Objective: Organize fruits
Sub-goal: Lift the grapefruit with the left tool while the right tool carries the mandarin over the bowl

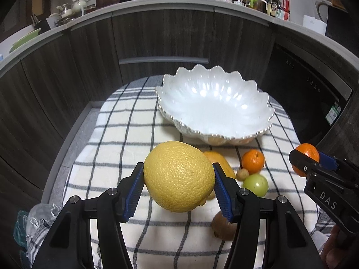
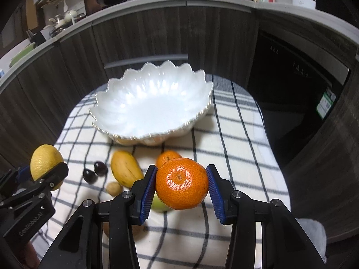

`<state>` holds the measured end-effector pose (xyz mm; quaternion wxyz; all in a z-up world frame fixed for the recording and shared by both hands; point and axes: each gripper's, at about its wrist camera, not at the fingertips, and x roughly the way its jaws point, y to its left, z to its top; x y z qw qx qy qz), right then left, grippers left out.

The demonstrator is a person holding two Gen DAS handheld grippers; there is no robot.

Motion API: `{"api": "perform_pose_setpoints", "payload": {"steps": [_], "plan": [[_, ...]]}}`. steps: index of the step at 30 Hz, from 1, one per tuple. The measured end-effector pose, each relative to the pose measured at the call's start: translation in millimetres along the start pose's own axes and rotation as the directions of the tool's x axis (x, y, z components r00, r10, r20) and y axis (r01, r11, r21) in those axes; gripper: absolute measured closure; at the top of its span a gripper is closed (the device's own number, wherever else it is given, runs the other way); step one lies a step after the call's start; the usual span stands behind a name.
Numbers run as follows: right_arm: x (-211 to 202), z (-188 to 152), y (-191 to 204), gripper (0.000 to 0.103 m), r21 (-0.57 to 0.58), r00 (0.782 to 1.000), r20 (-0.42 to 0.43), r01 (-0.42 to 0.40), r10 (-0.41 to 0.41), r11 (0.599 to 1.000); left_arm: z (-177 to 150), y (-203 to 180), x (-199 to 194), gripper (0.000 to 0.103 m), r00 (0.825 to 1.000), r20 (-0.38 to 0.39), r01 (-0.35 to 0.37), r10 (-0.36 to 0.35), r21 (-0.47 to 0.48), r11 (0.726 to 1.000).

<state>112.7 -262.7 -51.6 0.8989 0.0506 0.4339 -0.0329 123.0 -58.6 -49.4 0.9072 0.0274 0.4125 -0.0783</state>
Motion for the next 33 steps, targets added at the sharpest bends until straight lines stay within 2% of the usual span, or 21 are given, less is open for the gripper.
{"api": "perform_pose_setpoints", "payload": {"steps": [6, 20, 29, 33], "plan": [[-6, 21, 3, 0.057, -0.004, 0.999, 0.041, -0.001, 0.001, 1.0, 22, 0, -2, 0.045, 0.999, 0.043, 0.005, -0.005, 0.001, 1.0], [2, 71, 1, 0.057, 0.009, 0.994, 0.105, 0.006, -0.007, 1.0, 77, -3, 25, 0.045, 0.998, 0.066, 0.019, -0.02, 0.017, 1.0], [29, 109, -6, 0.057, 0.023, 0.992, 0.114, 0.041, -0.044, 0.999, 104, -2, 57, 0.045, 0.997, 0.057, 0.043, -0.043, 0.006, 0.999], [46, 118, -7, 0.057, 0.041, 0.994, 0.096, 0.042, -0.045, 0.998, 113, -2, 72, 0.045, 0.998, 0.049, 0.031, -0.032, 0.006, 0.999]]}}
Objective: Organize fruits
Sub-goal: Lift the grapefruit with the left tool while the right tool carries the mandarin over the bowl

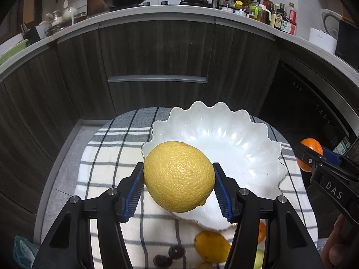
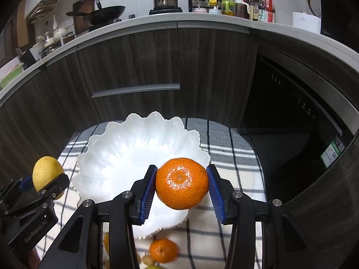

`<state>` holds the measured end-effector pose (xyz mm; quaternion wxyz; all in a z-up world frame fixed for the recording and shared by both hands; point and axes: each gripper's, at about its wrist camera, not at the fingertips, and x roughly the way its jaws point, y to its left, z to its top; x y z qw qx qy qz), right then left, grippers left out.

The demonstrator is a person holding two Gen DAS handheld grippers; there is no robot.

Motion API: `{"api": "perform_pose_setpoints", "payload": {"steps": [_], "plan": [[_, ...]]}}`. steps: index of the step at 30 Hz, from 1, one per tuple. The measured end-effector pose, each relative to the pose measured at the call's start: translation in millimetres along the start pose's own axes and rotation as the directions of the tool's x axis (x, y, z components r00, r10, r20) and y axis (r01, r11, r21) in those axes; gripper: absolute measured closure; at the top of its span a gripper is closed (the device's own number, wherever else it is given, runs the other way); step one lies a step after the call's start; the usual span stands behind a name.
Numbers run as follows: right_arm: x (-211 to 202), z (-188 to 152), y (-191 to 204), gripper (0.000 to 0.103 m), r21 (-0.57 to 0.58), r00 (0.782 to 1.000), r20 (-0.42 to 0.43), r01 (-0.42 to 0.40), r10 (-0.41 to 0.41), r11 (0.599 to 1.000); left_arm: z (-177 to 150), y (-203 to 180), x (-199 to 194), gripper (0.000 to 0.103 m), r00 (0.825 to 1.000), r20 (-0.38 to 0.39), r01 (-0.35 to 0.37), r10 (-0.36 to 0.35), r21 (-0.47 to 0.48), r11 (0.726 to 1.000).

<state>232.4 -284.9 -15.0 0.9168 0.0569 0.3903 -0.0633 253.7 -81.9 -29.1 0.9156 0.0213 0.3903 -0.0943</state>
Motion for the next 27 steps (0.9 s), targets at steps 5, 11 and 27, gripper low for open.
{"api": "perform_pose_setpoints", "payload": {"steps": [5, 11, 27], "plan": [[22, 3, 1, 0.057, 0.023, 0.999, -0.034, 0.001, 0.0, 1.0, 9, 0, 17, 0.045, 1.0, 0.007, -0.002, 0.002, 0.023, 1.0], [46, 5, 0, 0.057, 0.057, 0.996, -0.083, -0.01, 0.015, 0.998, 14, 0, 40, 0.045, 0.999, -0.032, 0.012, -0.011, 0.018, 1.0], [76, 10, 1, 0.057, 0.054, 0.992, -0.13, 0.005, 0.002, 0.999, 16, 1, 69, 0.045, 0.995, -0.097, 0.013, -0.012, 0.012, 1.0]]}}
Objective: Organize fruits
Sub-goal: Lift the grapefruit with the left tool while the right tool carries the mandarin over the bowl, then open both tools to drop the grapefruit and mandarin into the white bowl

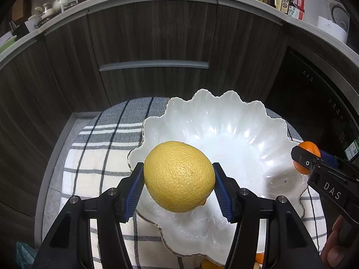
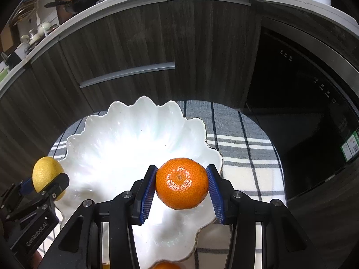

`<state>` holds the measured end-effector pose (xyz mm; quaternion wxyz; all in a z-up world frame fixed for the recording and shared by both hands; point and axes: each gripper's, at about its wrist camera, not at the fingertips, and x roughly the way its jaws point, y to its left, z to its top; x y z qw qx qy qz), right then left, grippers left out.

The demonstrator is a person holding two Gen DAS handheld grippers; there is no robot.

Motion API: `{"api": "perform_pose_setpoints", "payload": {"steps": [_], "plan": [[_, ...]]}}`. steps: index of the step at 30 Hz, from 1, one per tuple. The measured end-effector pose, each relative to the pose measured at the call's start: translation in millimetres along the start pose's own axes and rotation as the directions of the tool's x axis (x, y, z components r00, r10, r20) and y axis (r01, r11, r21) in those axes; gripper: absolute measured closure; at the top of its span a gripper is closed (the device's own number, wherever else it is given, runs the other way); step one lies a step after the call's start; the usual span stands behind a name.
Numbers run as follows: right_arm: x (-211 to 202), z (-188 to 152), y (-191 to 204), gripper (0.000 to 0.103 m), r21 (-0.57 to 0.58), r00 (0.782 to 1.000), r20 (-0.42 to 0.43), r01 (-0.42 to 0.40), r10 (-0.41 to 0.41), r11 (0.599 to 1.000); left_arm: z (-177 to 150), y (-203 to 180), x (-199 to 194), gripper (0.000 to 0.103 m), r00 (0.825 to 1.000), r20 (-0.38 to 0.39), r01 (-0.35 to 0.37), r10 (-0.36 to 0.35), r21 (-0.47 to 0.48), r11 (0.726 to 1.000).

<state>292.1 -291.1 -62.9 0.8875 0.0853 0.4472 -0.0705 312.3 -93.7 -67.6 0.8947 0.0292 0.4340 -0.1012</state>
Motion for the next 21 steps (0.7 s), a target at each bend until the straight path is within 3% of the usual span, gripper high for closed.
{"api": "perform_pose_setpoints", "payload": {"steps": [9, 12, 14, 16, 21], "plan": [[4, 2, 1, 0.056, -0.001, 1.0, -0.004, 0.002, -0.002, 1.0, -3, 1, 3, 0.044, 1.0, -0.009, -0.004, 0.004, -0.004, 1.0], [5, 2, 2, 0.054, -0.01, 1.0, -0.007, 0.005, -0.005, 1.0, 0, -1, -4, 0.033, 0.999, 0.022, -0.024, 0.024, 0.013, 1.0], [1, 3, 0, 0.043, -0.005, 1.0, 0.006, 0.015, -0.015, 1.0, 3, -2, -10, 0.027, 0.998, 0.043, -0.043, 0.043, 0.013, 0.999], [-3, 4, -2, 0.023, 0.004, 0.999, 0.024, 0.037, -0.037, 0.999, 6, -1, -14, 0.019, 0.996, 0.06, -0.059, 0.058, 0.012, 0.998], [-18, 10, -3, 0.019, 0.006, 0.995, 0.066, 0.07, -0.071, 0.998, 11, 1, -23, 0.015, 0.995, 0.074, -0.063, 0.063, 0.001, 0.998]]}}
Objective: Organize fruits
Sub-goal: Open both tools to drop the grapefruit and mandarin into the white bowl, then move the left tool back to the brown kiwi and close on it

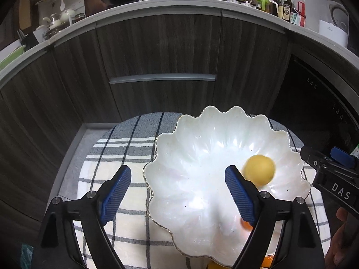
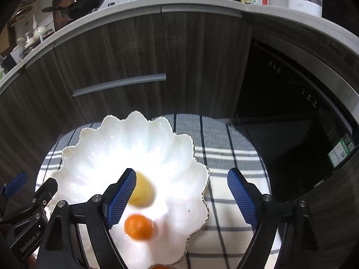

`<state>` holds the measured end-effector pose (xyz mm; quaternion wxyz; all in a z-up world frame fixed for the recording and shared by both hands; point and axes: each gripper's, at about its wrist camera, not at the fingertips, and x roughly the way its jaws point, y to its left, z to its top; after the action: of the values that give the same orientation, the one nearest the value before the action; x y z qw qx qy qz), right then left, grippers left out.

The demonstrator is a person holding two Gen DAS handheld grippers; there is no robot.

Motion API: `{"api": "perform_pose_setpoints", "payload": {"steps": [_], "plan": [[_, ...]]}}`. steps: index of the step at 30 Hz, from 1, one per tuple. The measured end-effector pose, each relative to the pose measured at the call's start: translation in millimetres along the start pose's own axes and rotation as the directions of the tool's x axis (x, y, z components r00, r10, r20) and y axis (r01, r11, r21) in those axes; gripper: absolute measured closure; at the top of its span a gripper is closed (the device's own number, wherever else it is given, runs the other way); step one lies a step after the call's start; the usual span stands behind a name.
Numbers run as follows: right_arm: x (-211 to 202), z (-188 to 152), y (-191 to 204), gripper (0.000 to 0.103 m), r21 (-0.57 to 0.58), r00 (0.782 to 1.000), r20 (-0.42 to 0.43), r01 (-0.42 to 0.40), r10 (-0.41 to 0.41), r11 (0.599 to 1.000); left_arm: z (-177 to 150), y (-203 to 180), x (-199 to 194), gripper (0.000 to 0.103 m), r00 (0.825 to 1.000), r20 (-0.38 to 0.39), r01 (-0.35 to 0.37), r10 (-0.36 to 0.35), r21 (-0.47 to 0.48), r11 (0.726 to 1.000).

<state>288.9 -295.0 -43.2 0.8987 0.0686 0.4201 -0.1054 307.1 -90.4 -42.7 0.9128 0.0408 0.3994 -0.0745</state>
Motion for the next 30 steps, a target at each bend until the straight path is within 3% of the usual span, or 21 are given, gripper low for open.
{"api": "perform_pose_setpoints", "payload": {"steps": [10, 30], "plan": [[-34, 3, -1, 0.019, 0.004, 0.997, 0.071, 0.005, -0.005, 1.0, -1, 2, -27, 0.005, 0.999, 0.046, -0.009, 0.009, -0.006, 1.0], [-74, -27, -8, 0.019, -0.003, 0.995, 0.099, 0.009, -0.008, 1.0, -30, 2, -70, 0.005, 0.997, 0.075, -0.034, 0.034, -0.003, 0.999]]}}
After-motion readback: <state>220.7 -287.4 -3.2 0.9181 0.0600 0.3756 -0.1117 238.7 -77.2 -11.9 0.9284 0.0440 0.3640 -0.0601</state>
